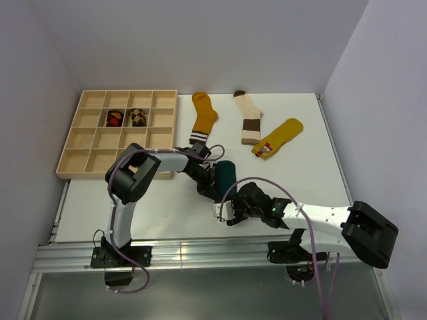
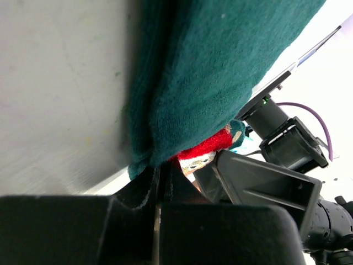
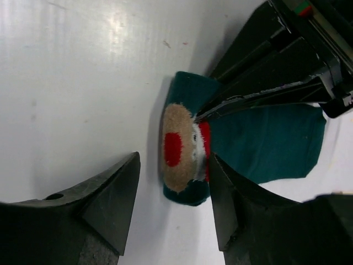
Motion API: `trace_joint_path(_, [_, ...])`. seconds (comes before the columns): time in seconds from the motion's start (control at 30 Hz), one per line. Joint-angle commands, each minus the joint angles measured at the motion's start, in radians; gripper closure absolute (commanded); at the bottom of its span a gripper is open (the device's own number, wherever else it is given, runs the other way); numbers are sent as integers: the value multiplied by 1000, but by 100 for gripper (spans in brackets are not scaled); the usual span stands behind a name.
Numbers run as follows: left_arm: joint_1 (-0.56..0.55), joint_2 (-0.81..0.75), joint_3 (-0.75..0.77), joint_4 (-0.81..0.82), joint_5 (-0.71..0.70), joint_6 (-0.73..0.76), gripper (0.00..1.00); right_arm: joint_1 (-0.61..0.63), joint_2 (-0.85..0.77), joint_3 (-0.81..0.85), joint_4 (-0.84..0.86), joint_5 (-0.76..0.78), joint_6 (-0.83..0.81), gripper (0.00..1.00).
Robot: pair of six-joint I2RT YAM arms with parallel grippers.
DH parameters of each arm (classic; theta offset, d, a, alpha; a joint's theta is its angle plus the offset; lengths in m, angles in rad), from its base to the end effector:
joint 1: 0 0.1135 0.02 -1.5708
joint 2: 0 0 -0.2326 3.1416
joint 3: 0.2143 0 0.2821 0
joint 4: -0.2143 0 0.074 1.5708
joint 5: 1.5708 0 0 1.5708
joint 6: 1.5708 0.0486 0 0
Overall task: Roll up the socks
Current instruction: Roll the sock at the center of the board.
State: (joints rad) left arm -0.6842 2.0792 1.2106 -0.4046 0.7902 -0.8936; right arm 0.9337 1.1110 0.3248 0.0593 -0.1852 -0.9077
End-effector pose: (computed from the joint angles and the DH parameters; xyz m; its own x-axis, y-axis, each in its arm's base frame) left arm 0.2795 -0.2725 0.0416 -0.9367 0.0563 0.3456 -0.1975 0.7301 -0.6542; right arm 0.1385 0.2022 0.0883 0.4438 -0.7025 -0.5564 -0.8483 -0.1291 -0.5136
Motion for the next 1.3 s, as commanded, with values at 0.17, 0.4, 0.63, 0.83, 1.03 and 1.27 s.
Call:
trace_joint_path(0.17, [3, 22, -12, -5, -59, 21, 92, 13, 151, 48, 166, 130, 30, 67])
trace_joint_path(0.4, [14, -155, -196, 255, -95, -196, 73, -77, 139, 199, -171, -138, 82, 83])
trace_joint_path(0.63, [-1, -368, -436, 596, -281, -363, 66, -303, 386, 498, -663, -464, -3, 83])
trace_joint_path(0.83, [-23, -540, -586, 733, -515, -340, 60, -397, 669, 742, -973, -551, -49, 81])
trace_joint_path(1.03, [-187, -623, -491, 616, -854, 88, 59, -440, 938, 975, -1278, -663, -150, 80])
trace_joint_path(1.27, [-285, -683, -553, 782, -921, 444, 51, -510, 1159, 1158, -1498, -735, -206, 80])
